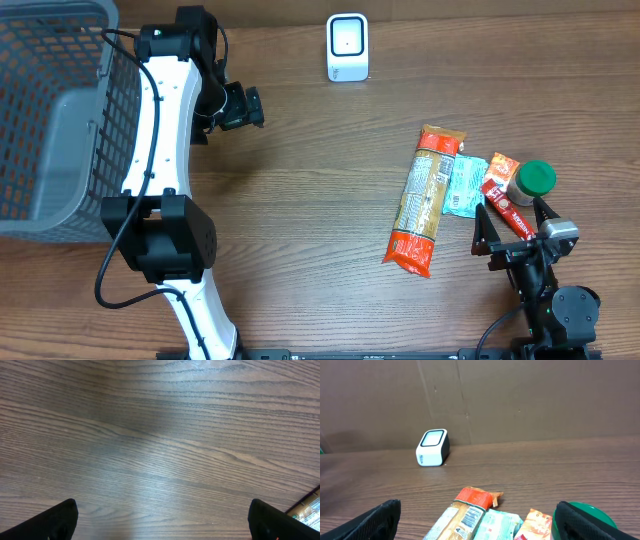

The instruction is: Scan the item barcode

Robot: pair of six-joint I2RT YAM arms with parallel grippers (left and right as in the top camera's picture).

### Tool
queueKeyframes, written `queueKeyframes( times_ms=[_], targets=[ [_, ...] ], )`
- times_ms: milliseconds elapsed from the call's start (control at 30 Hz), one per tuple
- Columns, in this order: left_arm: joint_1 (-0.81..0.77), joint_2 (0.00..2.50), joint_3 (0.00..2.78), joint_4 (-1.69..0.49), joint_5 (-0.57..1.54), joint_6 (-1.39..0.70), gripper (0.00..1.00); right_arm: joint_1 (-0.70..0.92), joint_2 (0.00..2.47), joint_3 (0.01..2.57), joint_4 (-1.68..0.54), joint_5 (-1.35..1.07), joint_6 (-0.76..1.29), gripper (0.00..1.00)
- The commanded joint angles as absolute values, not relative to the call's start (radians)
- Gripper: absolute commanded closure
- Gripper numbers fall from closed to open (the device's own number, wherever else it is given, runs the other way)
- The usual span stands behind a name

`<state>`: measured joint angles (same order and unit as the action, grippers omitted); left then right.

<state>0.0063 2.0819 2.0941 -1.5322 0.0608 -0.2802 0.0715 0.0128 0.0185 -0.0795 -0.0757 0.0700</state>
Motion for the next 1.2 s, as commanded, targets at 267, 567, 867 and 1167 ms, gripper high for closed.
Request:
queueKeyframes(
  times_ms=[267, 567, 867, 1167],
  targets=[
    [0.000, 2.079, 2.096, -1.531, 0.071, -0.262, 0.01, 0.065, 0.003, 0.008, -0.077, -0.081, 0.051, 0.00],
    [0.000, 2.079, 2.096, -1.531, 0.071, -0.262, 0.01, 0.065, 0.003, 0.008, -0.077, -0.081, 0.051, 0.00],
    [0.000, 2.077, 2.096, -1.531, 0.071, -0.262, 0.01, 0.065, 0.003, 0.008, -0.077, -0.081, 0.051, 0.00],
    [0.000, 1.900, 2.096, -1.531, 0.071, -0.262, 0.00, 0.065, 0.003, 0.008, -0.077, -0.081, 0.051, 0.00]
  ],
)
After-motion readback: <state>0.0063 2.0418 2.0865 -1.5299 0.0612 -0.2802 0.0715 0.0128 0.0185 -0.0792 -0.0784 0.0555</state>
